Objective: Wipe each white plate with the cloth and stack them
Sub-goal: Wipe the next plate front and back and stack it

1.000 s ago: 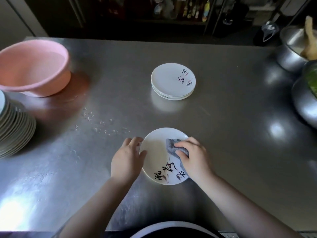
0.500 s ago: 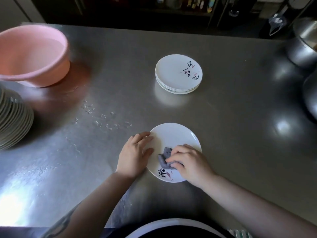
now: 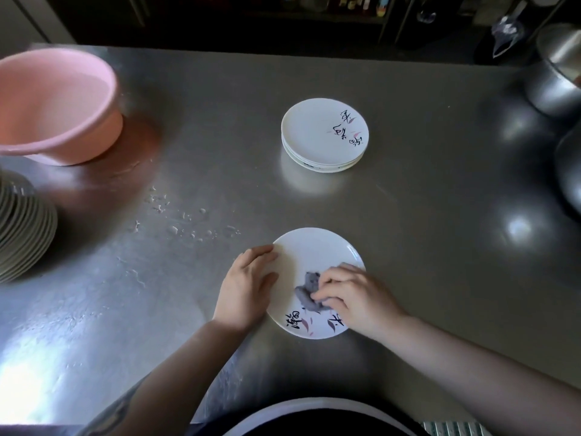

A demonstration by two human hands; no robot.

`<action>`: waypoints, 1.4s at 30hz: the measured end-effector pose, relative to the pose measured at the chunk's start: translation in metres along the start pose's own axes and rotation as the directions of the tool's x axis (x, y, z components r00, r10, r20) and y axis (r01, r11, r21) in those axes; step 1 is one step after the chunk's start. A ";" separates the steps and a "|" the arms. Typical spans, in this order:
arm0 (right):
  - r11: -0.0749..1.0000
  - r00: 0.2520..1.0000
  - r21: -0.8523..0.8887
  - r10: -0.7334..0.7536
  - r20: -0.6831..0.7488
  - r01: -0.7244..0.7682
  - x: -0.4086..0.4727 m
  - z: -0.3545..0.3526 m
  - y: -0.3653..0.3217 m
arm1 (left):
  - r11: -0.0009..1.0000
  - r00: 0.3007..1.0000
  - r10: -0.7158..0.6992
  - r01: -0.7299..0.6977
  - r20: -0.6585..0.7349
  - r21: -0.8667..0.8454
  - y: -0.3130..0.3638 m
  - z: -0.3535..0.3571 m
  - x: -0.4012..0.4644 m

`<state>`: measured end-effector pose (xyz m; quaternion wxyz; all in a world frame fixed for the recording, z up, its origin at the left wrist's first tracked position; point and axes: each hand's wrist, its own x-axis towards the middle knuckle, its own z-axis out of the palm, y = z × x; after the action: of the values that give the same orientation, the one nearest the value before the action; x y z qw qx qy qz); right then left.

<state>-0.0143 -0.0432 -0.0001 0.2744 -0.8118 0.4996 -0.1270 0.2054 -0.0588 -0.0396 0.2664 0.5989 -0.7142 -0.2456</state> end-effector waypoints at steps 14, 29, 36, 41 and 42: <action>0.976 0.928 0.082 0.217 -0.304 -0.202 0.075 -0.024 0.011 | 0.972 0.968 -0.235 0.232 0.089 0.047 0.017 -0.007 0.067; 0.977 0.958 -0.125 0.136 -0.254 -0.172 0.062 -0.014 0.022 | 0.930 0.896 -0.363 0.332 0.257 0.158 0.004 -0.012 0.052; 0.980 0.971 -0.123 0.128 -0.201 -0.155 0.078 -0.006 0.009 | 0.945 0.895 -0.301 0.232 0.330 0.232 0.025 -0.011 0.090; 0.947 0.942 -0.169 0.229 -0.246 -0.274 0.067 -0.016 0.027 | 0.912 0.812 -0.401 0.311 0.424 0.267 0.012 -0.025 0.077; 0.944 0.940 -0.173 0.237 -0.244 -0.283 0.066 -0.016 0.029 | 0.911 0.798 -0.404 0.309 0.448 0.272 0.010 -0.026 0.073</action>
<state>-0.0121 -0.1166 -0.0079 0.1468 -0.7432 0.6405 -0.1260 0.2054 -0.1296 -0.0068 -0.0335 0.6617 -0.6518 -0.3690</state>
